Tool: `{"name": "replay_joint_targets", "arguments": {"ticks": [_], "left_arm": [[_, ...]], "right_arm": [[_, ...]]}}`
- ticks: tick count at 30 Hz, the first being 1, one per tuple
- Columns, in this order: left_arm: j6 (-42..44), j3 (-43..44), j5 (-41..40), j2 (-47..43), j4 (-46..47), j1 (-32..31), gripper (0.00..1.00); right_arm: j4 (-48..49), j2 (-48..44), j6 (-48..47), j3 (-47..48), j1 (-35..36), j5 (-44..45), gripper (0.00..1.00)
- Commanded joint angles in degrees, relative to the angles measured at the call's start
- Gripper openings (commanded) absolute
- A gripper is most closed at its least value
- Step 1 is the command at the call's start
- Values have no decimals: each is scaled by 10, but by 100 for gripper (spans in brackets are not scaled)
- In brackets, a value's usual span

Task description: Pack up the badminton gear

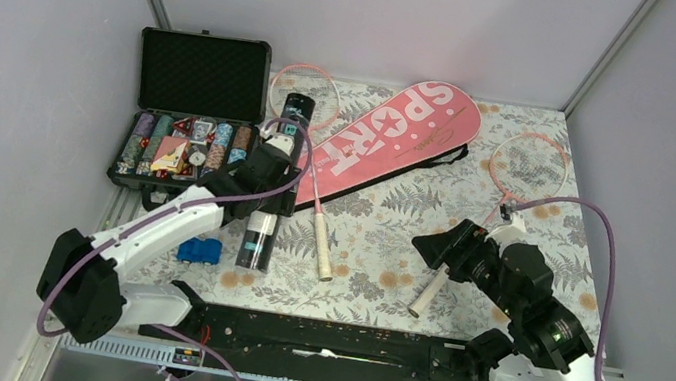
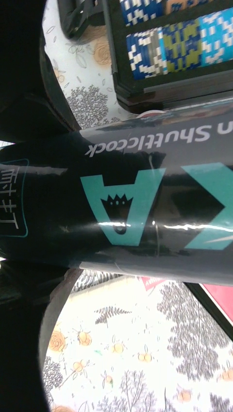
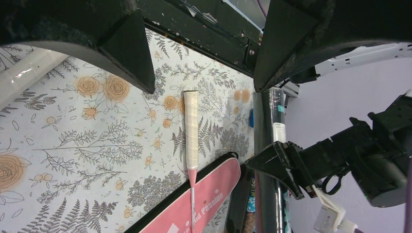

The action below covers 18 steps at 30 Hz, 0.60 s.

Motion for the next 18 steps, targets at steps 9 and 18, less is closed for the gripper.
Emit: {"name": "replay_joint_targets", "arguments": {"ticks": [9, 18], "left_arm": [[-90, -20, 8, 65, 20, 16, 44], [-113, -46, 1, 93, 35, 16, 48]], "right_arm": [[36, 34, -1, -11, 4, -17, 79], [131, 131, 3, -32, 4, -55, 62]]}}
